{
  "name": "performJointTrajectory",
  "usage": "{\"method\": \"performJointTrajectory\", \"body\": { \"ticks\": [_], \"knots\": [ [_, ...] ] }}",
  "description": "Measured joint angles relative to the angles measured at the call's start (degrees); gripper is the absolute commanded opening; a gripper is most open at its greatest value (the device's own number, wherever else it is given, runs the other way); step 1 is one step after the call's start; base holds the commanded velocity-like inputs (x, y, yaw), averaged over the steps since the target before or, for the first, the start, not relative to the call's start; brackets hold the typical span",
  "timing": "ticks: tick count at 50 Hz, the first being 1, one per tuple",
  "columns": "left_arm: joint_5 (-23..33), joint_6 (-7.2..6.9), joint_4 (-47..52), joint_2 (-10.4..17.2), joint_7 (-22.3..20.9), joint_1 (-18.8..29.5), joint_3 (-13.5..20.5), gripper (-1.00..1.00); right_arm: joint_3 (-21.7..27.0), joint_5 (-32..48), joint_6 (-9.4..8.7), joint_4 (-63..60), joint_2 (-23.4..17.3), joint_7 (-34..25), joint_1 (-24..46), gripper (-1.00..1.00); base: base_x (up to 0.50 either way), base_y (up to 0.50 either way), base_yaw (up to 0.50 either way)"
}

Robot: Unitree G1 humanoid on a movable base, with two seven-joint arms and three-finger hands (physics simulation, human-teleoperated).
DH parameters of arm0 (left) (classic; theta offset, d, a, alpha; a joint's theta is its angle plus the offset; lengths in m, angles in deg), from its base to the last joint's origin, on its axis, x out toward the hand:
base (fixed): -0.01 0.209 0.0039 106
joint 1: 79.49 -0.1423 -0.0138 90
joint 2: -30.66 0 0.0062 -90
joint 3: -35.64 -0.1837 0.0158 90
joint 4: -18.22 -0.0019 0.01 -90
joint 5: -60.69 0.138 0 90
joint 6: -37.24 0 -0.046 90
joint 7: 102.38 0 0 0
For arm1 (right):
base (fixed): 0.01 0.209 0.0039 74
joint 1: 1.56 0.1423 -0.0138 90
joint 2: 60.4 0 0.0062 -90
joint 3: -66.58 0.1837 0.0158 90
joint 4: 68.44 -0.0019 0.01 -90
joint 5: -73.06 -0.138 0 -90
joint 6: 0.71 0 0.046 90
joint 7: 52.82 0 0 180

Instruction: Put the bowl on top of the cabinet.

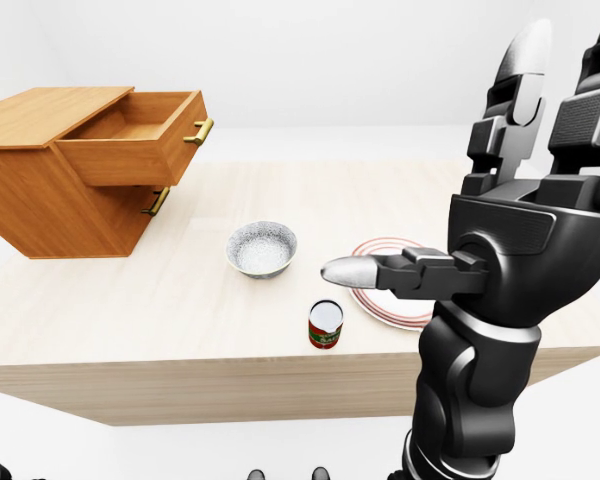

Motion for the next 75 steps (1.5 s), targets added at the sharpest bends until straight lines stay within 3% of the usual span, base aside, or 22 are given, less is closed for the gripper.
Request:
{"method": "performJointTrajectory", "body": {
  "ticks": [12, 41, 75],
  "knots": [
    [0.09, 0.00, 0.58, -0.15, -0.04, 0.34, 0.31, 1.00, 0.52, -1.58, 0.00, -0.09, 0.02, 1.08, -0.15, 1.00, 0.25, 0.05, 0.00],
    [1.01, 0.00, 0.23, -0.19, -0.65, 0.42, 0.22, 1.00, -1.77, 5.33, 0.00, 0.20, 0.25, -2.32, -0.70, 1.00, 0.29, 0.50, 0.00],
    [3.86, 0.00, 0.73, -1.47, -3.00, 0.48, -0.11, 1.00, -0.67, 4.16, 0.00, -0.66, 0.15, -2.41, 0.08, 1.00, 0.25, 0.50, 0.00]
  ]
}}
